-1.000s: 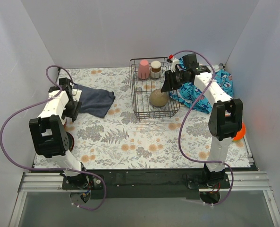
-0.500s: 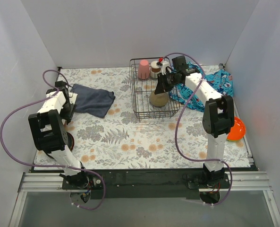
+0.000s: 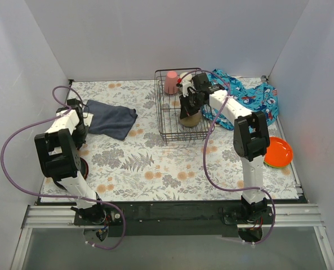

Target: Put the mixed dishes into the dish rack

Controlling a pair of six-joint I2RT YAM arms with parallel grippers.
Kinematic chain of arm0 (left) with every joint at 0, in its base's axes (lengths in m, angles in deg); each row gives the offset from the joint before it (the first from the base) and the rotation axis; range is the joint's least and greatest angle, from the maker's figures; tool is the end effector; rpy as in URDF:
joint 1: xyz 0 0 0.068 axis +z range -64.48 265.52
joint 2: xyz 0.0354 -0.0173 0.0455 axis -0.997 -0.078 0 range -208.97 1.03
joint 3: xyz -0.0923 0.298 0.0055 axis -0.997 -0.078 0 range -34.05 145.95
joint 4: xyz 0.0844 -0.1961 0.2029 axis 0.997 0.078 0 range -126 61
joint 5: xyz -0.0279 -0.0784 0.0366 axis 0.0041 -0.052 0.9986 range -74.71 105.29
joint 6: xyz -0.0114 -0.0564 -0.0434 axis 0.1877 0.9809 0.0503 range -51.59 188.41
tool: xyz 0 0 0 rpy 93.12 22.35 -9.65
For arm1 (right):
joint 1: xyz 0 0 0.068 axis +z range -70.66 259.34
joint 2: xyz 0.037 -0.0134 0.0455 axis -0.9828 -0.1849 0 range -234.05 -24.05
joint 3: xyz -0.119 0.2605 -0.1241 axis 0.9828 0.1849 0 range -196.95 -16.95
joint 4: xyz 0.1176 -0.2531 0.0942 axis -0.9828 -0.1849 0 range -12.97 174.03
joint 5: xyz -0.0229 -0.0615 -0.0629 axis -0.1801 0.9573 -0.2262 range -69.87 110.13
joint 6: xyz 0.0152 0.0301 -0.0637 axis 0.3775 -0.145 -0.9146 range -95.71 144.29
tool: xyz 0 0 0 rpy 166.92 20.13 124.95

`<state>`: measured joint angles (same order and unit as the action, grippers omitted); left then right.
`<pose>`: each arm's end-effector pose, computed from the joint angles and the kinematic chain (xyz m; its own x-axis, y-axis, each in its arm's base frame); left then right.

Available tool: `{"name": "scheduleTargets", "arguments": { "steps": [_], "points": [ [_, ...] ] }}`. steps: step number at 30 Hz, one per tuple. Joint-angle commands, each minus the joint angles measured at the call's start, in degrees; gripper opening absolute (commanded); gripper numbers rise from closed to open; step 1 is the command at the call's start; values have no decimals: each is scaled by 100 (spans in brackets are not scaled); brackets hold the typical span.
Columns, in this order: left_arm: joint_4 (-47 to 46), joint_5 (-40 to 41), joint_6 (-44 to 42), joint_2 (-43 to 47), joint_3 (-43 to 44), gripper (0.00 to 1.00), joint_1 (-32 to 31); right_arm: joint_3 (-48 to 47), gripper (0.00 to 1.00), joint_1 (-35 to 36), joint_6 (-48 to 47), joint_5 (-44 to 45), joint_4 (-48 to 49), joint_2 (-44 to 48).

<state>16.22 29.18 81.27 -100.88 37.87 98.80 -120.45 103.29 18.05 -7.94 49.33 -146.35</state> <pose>0.3600 0.0997 0.1926 -0.8835 -0.4304 -0.1850 -0.4628 0.8632 0.2017 0.4844 0.2458 0.2357 -0.6635 -0.3997 -0.6325 -0.6902 0.6532 0.3113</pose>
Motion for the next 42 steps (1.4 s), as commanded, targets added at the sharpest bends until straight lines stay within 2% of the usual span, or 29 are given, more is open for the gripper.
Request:
{"name": "scheduleTargets", "arguments": {
  "steps": [1,4,10,16,18,21,25,28,29,31,32,35,36,39,41,42],
  "points": [
    [261,-281,172,22,304,0,26,-320,1,-30,-368,1083,-55,57],
    [525,-475,278,-75,691,0,26,-302,1,-39,-448,1673,-90,31],
    [824,-694,331,-84,1095,0,17,-276,1,-48,-466,1885,-81,57],
    [1237,-1072,436,-31,1815,0,-44,-284,1,-56,-176,902,77,233],
    [1534,-1230,463,-40,2368,0,-141,-337,1,-65,-45,252,103,390],
    [1921,-1380,515,-136,3230,0,-334,-302,1,-74,52,-198,200,689],
    [2370,-2178,621,-391,4275,0,-554,-285,1,-153,132,-111,235,918],
    [2634,-3100,726,-706,5041,0,-852,-241,1,-346,184,65,218,1076],
    [2678,-3721,735,-777,5182,0,-1088,-232,1,-407,211,265,218,1129],
    [2661,-4470,770,-900,5420,0,-1353,-205,1,-610,237,469,227,1270],
    [2565,-5187,831,-910,5403,0,-1667,-162,1,-689,263,678,235,1314],
    [1889,-6369,1305,-1041,5358,0,-2108,22,1,-970,290,961,209,1507],
    [1688,-6990,1437,-1172,5489,0,-2223,93,1,-1110,299,997,200,1586],
    [1380,-7661,1789,-1796,6394,0,-2663,365,1,-1312,316,1155,165,1718],
    [941,-7971,2348,-2016,6510,0,-2830,488,1,-1375,316,1242,130,1797],
    [364,-8050,2579,-2043,6432,0,-2866,620,1,-1392,273,1269,139,1884]
  ]
}}
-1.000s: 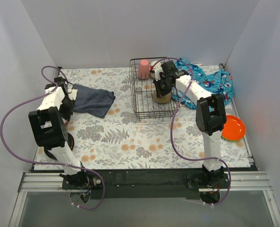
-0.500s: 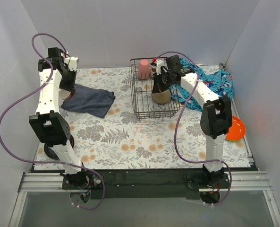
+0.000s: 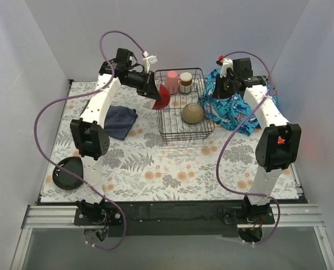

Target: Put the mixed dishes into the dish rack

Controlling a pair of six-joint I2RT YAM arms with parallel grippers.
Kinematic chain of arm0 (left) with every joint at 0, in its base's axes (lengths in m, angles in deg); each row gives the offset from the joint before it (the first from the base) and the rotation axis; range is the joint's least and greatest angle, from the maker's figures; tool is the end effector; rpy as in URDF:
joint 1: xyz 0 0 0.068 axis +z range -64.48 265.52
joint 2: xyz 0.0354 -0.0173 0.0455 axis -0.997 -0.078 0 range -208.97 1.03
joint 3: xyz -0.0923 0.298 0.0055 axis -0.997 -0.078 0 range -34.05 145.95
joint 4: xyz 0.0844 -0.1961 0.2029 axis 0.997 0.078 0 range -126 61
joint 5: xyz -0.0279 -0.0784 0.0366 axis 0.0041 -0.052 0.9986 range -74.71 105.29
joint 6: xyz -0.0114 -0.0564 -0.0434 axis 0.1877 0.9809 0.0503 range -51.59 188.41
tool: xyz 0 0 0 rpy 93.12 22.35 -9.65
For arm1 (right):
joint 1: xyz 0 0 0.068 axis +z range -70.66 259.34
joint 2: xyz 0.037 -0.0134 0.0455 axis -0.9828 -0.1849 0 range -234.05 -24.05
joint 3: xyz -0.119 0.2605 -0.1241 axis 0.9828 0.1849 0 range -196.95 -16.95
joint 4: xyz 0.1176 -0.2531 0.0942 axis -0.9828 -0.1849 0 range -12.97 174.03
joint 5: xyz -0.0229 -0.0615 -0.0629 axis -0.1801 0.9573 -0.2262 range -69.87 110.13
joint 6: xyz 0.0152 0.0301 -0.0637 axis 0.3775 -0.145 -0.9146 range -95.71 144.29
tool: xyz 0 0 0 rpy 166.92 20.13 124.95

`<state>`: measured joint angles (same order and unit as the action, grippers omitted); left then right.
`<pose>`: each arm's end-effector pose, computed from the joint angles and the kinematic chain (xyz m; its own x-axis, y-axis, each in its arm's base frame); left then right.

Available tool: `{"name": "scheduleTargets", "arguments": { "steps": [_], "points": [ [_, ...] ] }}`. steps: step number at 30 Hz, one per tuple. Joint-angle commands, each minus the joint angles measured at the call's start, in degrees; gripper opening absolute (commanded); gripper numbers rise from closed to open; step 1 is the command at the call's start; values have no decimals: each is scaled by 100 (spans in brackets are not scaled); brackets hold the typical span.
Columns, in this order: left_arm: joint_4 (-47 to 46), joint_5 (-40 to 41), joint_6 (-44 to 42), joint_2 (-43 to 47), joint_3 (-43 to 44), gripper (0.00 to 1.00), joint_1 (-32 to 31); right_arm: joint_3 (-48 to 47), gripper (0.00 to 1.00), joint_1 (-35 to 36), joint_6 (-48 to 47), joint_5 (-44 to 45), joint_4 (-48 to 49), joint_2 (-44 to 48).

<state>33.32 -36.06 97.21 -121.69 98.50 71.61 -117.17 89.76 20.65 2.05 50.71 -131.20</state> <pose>0.4806 -0.1670 0.3807 -0.9906 -0.0646 -0.1206 0.0659 0.5475 -0.8342 0.4833 0.1076 0.3458 -0.6084 -0.1733 -0.7745 -0.4444 0.8829 0.1516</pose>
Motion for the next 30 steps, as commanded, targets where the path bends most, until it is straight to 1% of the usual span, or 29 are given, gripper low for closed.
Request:
{"name": "scheduleTargets", "arguments": {
  "steps": [1,2,3,5,6,8,9,11,12,13,15,19,25,30],
  "points": [
    [-1708,-1683,1309,29,255,0,-182,336,1,-40,-22,305,1,414],
    [-2085,-1737,1574,72,-277,0,-217,389,1,-48,-58,367,-8,467],
    [-3107,-1825,2307,272,-630,0,-226,511,1,-40,-84,419,-8,546],
    [-4350,-1905,3049,537,-1491,0,-217,635,1,-40,-198,586,-17,643],
    [-5427,-1905,3775,703,-2191,0,-217,688,1,-57,-233,648,-34,721],
    [-6548,-1931,4586,828,-2819,0,-252,802,1,-66,-330,780,-60,783],
    [-7903,-1940,5409,872,-3501,0,-261,820,1,-109,-348,815,-87,819],
    [-8992,-1861,6135,872,-3945,0,-357,812,1,-162,-357,877,-131,828],
    [-9728,-1870,6390,820,-4139,0,-401,794,1,-223,-365,903,-174,793],
    [-9962,-1861,6732,706,-4184,0,-454,768,1,-250,-374,938,-201,793],
    [-10420,-1817,6937,626,-4246,0,-612,750,1,-303,-436,1000,-219,758],
    [-10745,-1790,7305,398,-4255,0,-771,768,1,-338,-445,1079,-254,714],
    [-10992,-1755,7570,169,-4351,0,-797,847,1,-347,-488,1114,-263,722],
    [-11844,-1808,8009,178,-4800,0,-867,890,1,-338,-524,1167,-271,731]
  ]
}}
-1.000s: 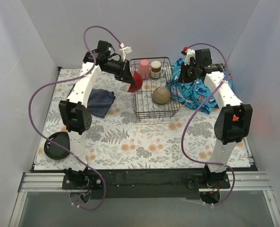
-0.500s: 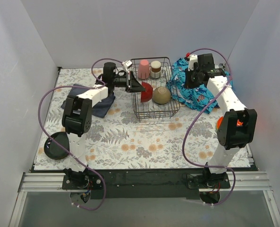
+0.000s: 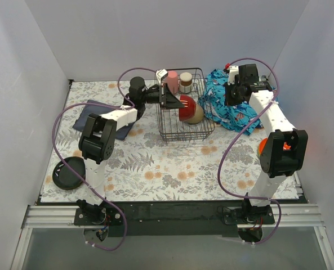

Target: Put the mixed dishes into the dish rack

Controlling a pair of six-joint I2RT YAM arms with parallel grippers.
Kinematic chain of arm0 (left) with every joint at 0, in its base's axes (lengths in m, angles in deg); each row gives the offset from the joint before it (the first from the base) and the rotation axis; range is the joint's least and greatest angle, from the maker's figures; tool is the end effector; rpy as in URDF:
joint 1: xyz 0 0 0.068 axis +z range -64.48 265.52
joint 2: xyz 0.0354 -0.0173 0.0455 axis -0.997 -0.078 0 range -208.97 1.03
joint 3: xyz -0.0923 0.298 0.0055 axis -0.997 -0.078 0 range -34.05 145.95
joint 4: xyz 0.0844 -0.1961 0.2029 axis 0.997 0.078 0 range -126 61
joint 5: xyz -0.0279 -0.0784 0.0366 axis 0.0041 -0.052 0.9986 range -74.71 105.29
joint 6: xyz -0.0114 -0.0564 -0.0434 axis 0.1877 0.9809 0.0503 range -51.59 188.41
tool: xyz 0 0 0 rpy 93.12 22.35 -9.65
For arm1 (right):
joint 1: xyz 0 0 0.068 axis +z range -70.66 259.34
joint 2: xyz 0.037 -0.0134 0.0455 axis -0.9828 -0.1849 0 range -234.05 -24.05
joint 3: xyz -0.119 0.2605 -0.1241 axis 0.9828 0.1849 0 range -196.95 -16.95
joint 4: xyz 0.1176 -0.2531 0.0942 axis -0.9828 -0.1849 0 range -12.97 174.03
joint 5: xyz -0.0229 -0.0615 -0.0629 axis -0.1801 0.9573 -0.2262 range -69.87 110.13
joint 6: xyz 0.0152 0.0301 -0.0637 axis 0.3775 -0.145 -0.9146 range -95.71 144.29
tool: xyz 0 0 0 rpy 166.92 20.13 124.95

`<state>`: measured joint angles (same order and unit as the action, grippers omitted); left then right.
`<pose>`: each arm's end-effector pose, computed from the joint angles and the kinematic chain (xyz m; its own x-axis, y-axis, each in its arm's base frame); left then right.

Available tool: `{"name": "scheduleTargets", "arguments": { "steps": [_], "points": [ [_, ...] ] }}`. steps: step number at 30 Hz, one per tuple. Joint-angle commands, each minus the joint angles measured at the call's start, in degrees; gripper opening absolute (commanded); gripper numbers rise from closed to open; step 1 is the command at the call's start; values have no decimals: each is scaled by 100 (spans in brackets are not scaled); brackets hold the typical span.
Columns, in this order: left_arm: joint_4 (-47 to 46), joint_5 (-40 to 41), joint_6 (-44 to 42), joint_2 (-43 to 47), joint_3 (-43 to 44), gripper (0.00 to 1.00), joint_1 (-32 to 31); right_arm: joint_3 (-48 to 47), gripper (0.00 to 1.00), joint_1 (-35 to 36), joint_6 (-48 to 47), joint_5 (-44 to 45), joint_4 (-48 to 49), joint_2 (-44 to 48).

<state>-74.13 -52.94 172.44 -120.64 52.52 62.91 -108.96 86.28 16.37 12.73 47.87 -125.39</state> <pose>0.4766 -0.2585 0.2657 -0.9807 0.0187 0.1946 -0.1949 -0.0163 -0.9807 0.4550 0.0631 0.3310 -0.6722 -0.2195 -0.7071 -0.3050 0.9523 -0.0057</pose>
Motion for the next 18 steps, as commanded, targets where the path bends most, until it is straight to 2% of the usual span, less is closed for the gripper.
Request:
{"name": "scheduleTargets", "arguments": {
  "steps": [1,9,13,18],
  "points": [
    [-1248,-156,574,56,-262,0,-32,86,1,0,-121,98,13,141],
    [-2962,-217,1453,-173,-869,0,-252,174,1,0,-104,116,-49,106],
    [-3288,-121,1656,-366,-992,0,-358,87,1,0,-113,151,-189,71],
    [-3123,63,1683,-691,-905,0,-367,69,1,0,-104,186,-242,79]
  ]
}}
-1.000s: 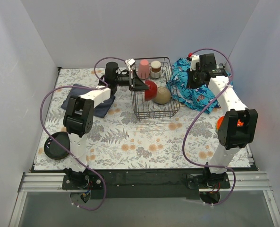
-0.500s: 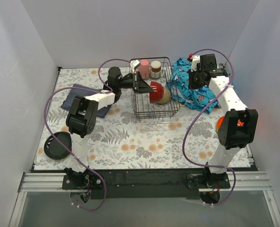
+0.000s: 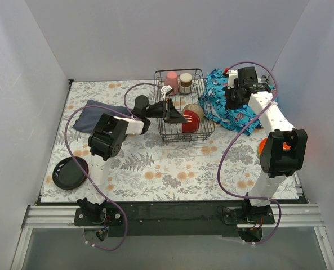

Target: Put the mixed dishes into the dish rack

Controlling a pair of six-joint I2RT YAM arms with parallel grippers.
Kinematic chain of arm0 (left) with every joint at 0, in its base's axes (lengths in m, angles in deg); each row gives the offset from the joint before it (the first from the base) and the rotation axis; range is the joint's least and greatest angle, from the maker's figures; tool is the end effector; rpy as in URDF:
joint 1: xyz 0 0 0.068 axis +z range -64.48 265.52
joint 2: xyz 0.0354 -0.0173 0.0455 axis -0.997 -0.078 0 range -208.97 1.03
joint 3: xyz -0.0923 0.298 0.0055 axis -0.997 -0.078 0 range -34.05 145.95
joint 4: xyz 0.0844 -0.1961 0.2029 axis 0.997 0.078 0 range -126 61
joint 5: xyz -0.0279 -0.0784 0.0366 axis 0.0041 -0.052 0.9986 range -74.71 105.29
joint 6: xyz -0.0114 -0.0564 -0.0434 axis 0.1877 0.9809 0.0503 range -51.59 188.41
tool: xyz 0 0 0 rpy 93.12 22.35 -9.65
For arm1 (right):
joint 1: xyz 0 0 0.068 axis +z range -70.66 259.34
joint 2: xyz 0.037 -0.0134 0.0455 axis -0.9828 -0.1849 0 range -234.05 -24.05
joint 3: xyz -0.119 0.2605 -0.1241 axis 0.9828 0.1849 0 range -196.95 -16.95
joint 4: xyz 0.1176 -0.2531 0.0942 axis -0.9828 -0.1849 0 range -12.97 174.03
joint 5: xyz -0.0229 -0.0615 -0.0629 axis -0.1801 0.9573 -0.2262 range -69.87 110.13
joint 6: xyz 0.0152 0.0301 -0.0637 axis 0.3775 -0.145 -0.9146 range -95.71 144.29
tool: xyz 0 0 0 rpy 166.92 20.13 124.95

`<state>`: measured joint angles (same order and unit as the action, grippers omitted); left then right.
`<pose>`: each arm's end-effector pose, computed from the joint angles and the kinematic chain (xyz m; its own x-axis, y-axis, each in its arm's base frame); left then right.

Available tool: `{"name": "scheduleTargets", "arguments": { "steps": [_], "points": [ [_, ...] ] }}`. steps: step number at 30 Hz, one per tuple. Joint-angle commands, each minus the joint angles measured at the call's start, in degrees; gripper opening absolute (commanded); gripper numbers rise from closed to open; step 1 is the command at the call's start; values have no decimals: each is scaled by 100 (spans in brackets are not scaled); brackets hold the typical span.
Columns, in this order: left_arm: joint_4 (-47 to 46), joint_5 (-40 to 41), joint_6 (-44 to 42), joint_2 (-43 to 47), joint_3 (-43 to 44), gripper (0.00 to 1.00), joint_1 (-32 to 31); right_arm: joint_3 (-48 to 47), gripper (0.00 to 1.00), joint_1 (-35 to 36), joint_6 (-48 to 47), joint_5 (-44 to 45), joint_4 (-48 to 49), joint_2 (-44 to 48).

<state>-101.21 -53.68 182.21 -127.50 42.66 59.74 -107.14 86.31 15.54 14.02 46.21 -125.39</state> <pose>0.4464 -0.2774 0.1907 -0.9750 0.1063 0.1950 -0.2023 -0.0632 -0.9773 0.4496 0.0613 0.3163 -0.7111 -0.2394 -0.6611 -0.3017 0.9532 -0.0206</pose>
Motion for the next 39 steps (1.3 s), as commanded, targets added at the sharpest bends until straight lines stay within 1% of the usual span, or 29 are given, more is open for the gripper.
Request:
{"name": "scheduleTargets", "arguments": {
  "steps": [1,7,11,12,13,15,16,18,19,21,22,23,25,26,29,31,35,36,39],
  "points": [
    [-257,156,662,-32,125,0,-59,-86,1,-2,-12,57,-85,71],
    [595,366,161,-181,204,0,-50,-95,1,-2,32,22,-85,62],
    [1167,349,-94,-199,257,0,-6,-174,1,-2,14,40,-85,27],
    [1395,340,-303,-181,283,0,38,-183,1,-2,14,31,-94,27],
    [1867,306,-453,-129,310,0,64,-209,1,-11,5,22,-94,18],
    [2405,244,-717,-76,397,0,195,-235,1,-2,5,13,-76,-35],
    [3086,244,-1145,-50,476,0,248,-288,1,-2,5,-39,-76,-52],
    [3898,261,-1770,3,678,0,371,-367,1,-2,32,-101,-76,-140],
    [4737,296,-2417,12,983,2,407,-411,1,-2,40,-153,-85,-175],
    [5603,384,-3089,-14,1389,7,451,-552,1,-2,58,-206,-85,-254],
    [6260,436,-3327,-49,1687,15,477,-596,1,-2,58,-241,-76,-281],
    [6484,524,-3686,-58,1820,21,495,-639,1,-2,58,-250,-76,-316],
    [7046,753,-3891,-58,1979,24,556,-675,1,-2,58,-285,-76,-342],
    [7144,823,-4005,-41,2032,29,574,-684,1,-11,58,-294,-76,-343],
    [7478,1139,-4268,222,2015,38,662,-675,1,-2,23,-347,-67,-334],
    [7662,1332,-4559,460,1989,40,688,-649,1,-11,-12,-382,-59,-325],
    [8085,1772,-5068,715,2076,48,706,-578,1,-2,23,-487,3,-343],
    [8120,1860,-5139,767,2120,51,706,-578,1,-2,32,-505,29,-351],
    [8129,2264,-5385,891,2269,53,697,-596,1,-2,49,-558,47,-404]
  ]
}}
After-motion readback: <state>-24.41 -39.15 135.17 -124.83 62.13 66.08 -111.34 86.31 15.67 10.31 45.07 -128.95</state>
